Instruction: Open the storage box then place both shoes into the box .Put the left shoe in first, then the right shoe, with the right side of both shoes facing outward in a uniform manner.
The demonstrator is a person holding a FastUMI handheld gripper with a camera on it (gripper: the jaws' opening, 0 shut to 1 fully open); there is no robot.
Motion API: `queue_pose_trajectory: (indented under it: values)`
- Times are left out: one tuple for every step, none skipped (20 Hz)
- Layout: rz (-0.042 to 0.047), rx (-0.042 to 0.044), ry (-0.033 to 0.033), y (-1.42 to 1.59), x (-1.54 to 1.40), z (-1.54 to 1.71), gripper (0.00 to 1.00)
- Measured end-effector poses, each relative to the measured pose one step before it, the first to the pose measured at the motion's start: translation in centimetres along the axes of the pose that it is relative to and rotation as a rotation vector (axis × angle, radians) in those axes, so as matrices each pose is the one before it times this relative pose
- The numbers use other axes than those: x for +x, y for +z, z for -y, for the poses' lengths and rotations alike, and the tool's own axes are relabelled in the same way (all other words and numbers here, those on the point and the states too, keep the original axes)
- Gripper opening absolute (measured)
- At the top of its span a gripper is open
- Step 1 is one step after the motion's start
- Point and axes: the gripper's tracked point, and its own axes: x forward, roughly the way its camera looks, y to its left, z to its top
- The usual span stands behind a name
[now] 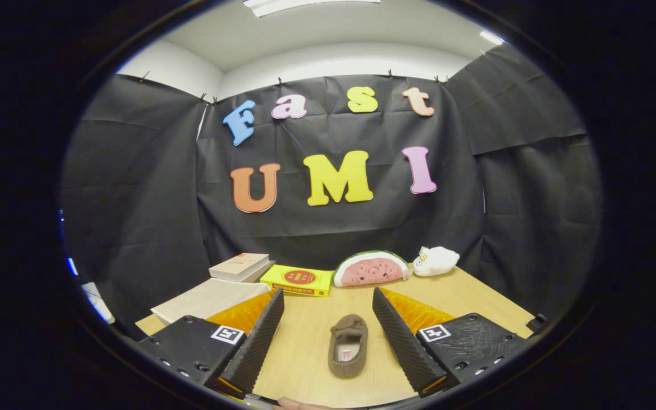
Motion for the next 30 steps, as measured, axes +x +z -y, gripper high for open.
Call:
queue_pose_trajectory:
  values:
    - [-0.00257, 0.00625, -0.00121, -0.167, 0.120, 0.012, 0.95]
    - [-0.00380, 0.00691, 0.00123, -0.134, 0.178, -0.047, 0.95]
    - [-0.00451, 0.00745, -0.00071, -0.226, 0.260, 0.026, 0.95]
    - [-0.00694, 0.00377, 0.00347, -0.236, 0.243, -0.123, 0.95]
    - [-0.00680, 0.00116, 0.00590, -0.288, 0.361, -0.181, 0.95]
    - [-0.00644, 0.00232, 0.00549, -0.265, 0.357, -0.186, 0.95]
    - [-0.00417, 0.00245, 0.00600, -0.158, 0.393, -0.257, 0.95]
    - [-0.00524, 0.00238, 0.00672, -0.101, 0.469, -0.215, 0.95]
    - [-0.00264, 0.00591, 0.00604, -0.165, 0.512, -0.180, 0.95]
    - [0.00077, 0.00811, 0.01130, 0.114, 0.516, -0.211, 0.95]
    - [-0.00167, 0.01192, 0.01331, -0.128, 0.627, -0.302, 0.95]
    - [-0.00959, 0.01650, 0.02364, -0.181, 0.795, -0.531, 0.95]
    - [-0.02211, 0.02011, 0.03253, -0.572, 0.896, -0.781, 0.95]
    - [-0.02018, 0.02718, 0.03774, -0.472, 0.955, -0.800, 0.95]
    - [-0.02239, 0.02440, 0.03515, -0.463, 0.889, -0.744, 0.95]
    - [-0.02183, 0.01855, 0.03052, -0.628, 1.028, -0.553, 0.95]
    - [-0.02183, 0.00914, 0.03018, -0.662, 1.011, -0.690, 0.95]
    - [-0.02243, 0.00293, 0.02412, -0.765, 1.158, -0.538, 0.95]
    - [-0.02523, -0.00212, 0.02493, -0.891, 1.214, -0.622, 0.95]
    - [-0.02473, 0.00376, 0.02588, -0.991, 1.179, -0.445, 0.95]
    - [-0.03148, 0.00657, 0.03352, -1.072, 1.128, -0.539, 0.95]
    - [-0.02775, 0.01506, 0.02591, -0.989, 1.104, -0.251, 0.95]
    - [-0.02052, 0.02174, 0.02680, -0.807, 0.894, -0.052, 0.95]
    - [-0.01533, 0.03296, 0.02368, -0.528, 0.827, 0.050, 0.96]
    - [-0.01427, 0.04112, 0.03019, -0.555, 0.713, -0.010, 0.95]
    - [-0.01911, 0.04352, 0.04211, -0.526, 0.726, -0.211, 0.95]
    - [-0.01530, 0.04355, 0.02430, -0.597, 0.556, -0.153, 0.95]
    - [-0.01192, 0.03813, 0.03691, -0.247, 0.452, -0.197, 0.95]
    - [-0.02081, 0.03079, 0.02605, -0.521, 0.247, -0.162, 0.95]
    - [-0.01312, 0.02529, 0.00042, -0.303, 0.170, 0.433, 0.95]
